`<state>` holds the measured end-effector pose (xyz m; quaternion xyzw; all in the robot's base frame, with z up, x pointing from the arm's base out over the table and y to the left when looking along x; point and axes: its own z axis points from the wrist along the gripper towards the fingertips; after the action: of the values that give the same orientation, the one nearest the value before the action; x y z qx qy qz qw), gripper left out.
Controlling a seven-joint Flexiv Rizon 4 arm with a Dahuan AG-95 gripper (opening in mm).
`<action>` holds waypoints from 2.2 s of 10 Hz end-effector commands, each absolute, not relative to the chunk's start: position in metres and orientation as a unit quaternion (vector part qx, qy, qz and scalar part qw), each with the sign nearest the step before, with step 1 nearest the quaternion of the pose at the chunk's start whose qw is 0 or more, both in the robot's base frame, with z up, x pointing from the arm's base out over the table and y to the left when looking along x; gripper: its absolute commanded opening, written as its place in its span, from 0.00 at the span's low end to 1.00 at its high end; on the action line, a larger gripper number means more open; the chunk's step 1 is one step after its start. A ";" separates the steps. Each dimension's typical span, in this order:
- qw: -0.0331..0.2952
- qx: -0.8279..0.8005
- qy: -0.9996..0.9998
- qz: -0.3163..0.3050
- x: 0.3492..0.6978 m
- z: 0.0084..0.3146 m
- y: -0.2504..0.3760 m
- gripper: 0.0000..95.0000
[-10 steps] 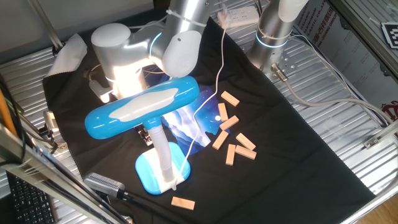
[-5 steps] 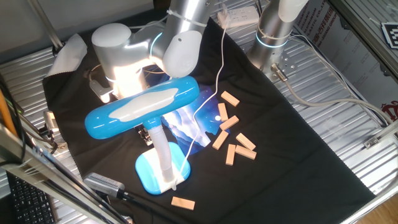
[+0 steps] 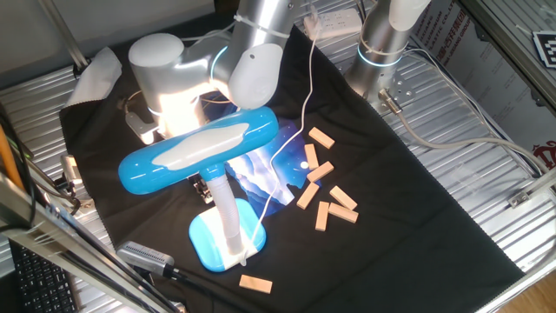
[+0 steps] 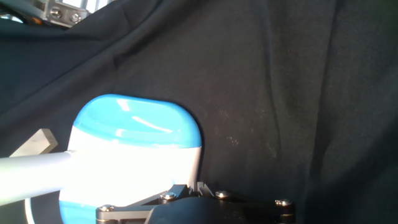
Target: Turn off the desk lamp by pressing the button
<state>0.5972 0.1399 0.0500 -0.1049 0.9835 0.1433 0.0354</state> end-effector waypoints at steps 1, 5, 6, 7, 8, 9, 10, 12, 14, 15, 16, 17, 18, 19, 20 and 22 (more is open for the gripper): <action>0.039 -0.107 0.983 0.143 0.597 0.050 0.140 0.20; 0.046 -0.112 0.983 0.141 0.597 0.050 0.140 0.40; 0.049 -0.115 0.982 0.140 0.597 0.050 0.140 0.40; 0.050 -0.117 0.982 0.139 0.597 0.049 0.140 0.40; 0.053 -0.120 0.982 0.138 0.597 0.048 0.140 0.40; 0.055 -0.121 0.982 0.137 0.596 0.048 0.140 0.60; 0.056 -0.122 0.982 0.136 0.596 0.048 0.140 0.60; 0.058 -0.123 0.981 0.136 0.596 0.048 0.140 0.60; 0.058 -0.122 0.981 0.136 0.596 0.048 0.140 0.60; 0.058 -0.122 0.981 0.136 0.596 0.048 0.140 0.60; 0.058 -0.122 0.981 0.137 0.596 0.048 0.140 0.60; 0.058 -0.122 0.981 0.138 0.596 0.048 0.140 0.60; 0.058 -0.122 0.981 0.138 0.596 0.048 0.140 0.60; 0.058 -0.121 0.981 0.138 0.596 0.048 0.140 0.60; 0.058 -0.122 0.981 0.137 0.596 0.048 0.140 0.60; 0.057 -0.119 0.982 0.136 0.596 0.048 0.140 0.60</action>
<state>0.5960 0.1399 0.0483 -0.1197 0.9817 0.1368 0.0566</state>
